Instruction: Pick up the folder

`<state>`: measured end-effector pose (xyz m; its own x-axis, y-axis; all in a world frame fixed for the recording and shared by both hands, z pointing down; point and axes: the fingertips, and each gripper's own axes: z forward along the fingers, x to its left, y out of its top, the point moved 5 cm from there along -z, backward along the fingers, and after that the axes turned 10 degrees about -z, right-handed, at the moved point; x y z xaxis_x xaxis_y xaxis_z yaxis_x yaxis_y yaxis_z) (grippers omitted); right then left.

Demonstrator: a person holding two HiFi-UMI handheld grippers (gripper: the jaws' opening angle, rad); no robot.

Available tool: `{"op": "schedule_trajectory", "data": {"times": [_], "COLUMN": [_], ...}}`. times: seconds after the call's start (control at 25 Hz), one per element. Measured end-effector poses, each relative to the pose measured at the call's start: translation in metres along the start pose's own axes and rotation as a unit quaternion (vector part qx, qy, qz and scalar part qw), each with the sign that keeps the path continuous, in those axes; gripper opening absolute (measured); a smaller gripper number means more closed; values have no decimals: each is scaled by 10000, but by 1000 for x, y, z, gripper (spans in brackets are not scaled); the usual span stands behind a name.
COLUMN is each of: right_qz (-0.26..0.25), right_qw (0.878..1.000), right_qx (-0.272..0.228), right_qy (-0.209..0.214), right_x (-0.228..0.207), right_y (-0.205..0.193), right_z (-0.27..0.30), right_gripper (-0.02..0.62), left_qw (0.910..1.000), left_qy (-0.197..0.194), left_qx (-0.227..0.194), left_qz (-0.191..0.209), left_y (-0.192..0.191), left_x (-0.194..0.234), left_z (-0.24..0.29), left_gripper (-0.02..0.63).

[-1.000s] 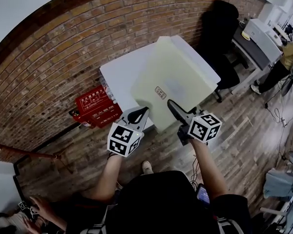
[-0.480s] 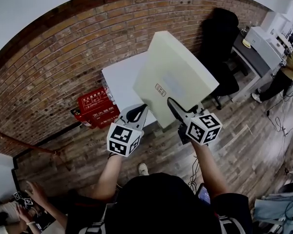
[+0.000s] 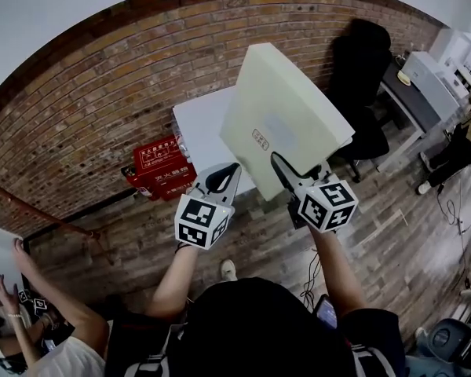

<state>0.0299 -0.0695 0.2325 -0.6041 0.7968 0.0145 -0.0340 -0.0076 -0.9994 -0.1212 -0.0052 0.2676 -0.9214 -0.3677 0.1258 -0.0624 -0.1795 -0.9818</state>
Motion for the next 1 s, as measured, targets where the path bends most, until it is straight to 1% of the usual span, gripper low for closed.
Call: {"op": "schedule_trajectory", "data": {"times": [0.24,0.4,0.6,1.0], "right_qz": [-115,-209,-237,-223], "right_qw": [9999,9997,9997,9997], "right_qx": [-30,-56,-85,-96], "right_qy": [48,66,56,90], "right_x": [3,8,10,15], "right_y": [5,8,9,10], "right_z": [-19,-26,-36,-40], "right_gripper": [272,272,272,272], "left_qw": [9998,9995,9995,9994], "left_qy": [156,228,232,229], "left_qx": [-124,-197,-183,-241], "left_qz": [-49,-6,63,55], "left_y": [2,6,8,11], "left_x": [-16,-23,-31,-37], "left_z": [-11,-18,-23,-30], "left_gripper": [19,19,20,20]}}
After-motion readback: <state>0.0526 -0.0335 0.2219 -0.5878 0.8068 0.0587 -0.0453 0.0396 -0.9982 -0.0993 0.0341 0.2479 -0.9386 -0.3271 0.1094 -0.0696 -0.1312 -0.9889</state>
